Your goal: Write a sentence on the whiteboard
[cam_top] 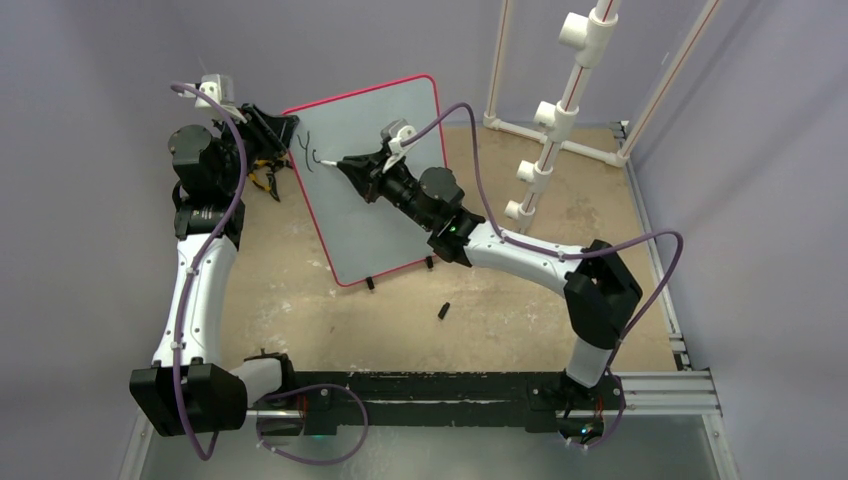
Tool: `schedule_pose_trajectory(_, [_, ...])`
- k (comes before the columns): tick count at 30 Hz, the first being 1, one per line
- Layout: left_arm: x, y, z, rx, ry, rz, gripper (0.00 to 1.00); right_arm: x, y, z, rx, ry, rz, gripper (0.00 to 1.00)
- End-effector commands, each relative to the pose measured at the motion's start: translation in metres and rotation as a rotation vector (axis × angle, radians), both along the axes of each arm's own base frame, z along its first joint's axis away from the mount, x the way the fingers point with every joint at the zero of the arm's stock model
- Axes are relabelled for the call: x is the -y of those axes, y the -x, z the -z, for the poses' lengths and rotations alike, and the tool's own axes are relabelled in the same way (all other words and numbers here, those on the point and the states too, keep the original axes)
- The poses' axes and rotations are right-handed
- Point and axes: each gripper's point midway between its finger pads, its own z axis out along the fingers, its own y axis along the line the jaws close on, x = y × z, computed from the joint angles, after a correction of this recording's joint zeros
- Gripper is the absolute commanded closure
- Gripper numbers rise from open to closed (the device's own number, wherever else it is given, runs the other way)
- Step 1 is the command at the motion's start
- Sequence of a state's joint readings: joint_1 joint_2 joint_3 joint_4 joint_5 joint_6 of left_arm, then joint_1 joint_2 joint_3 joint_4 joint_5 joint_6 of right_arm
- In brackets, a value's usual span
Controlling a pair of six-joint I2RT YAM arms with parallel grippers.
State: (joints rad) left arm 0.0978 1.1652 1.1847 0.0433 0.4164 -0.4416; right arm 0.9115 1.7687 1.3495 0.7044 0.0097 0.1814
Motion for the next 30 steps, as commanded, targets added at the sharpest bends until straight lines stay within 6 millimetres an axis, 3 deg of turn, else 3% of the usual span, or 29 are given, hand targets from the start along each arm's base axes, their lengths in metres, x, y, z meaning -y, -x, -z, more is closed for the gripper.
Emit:
schedule_pose_trajectory(1, [0.007, 0.004, -0.007, 0.027, -0.013, 0.04, 0.69, 0.021, -0.003, -0.03, 0.054, -0.034, 0.07, 1.0])
schedule_pose_trajectory(17, [0.008, 0.005, -0.008, 0.029, -0.014, 0.041, 0.69, 0.008, -0.008, -0.054, 0.098, -0.077, 0.046, 1.0])
schedule_pose_trajectory(30, [0.008, 0.005, -0.007, 0.028, -0.013, 0.041, 0.69, 0.001, -0.008, -0.048, 0.092, -0.063, 0.025, 1.0])
